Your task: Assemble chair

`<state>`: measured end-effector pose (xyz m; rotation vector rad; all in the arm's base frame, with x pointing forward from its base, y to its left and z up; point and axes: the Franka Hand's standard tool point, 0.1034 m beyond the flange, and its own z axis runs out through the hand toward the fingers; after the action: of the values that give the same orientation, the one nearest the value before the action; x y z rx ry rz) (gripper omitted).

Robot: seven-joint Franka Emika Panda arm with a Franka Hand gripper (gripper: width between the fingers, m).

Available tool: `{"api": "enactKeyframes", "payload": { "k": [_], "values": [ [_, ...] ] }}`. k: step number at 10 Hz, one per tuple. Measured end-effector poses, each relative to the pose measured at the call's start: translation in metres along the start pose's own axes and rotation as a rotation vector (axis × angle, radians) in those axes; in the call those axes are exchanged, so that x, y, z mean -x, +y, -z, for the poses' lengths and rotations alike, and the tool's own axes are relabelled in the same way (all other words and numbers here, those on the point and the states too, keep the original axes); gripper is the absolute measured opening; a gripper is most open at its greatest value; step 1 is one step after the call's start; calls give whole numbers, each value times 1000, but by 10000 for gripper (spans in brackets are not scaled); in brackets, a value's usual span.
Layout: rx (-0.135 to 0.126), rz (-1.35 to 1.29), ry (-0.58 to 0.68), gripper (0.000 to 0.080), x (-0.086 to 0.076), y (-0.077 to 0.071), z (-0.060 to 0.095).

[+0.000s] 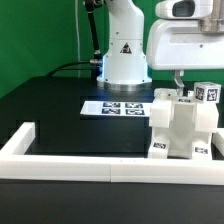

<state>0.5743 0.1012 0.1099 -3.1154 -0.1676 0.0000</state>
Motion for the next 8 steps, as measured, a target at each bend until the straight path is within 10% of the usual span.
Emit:
{"api": "enactKeyframes", "payload": {
  "k": [3, 4, 8],
  "values": [
    [0, -2, 0, 486, 0, 0, 0],
    [0, -12, 0, 312, 0, 0, 0],
    [-2, -188, 0, 283, 0, 0, 0]
  ]
}}
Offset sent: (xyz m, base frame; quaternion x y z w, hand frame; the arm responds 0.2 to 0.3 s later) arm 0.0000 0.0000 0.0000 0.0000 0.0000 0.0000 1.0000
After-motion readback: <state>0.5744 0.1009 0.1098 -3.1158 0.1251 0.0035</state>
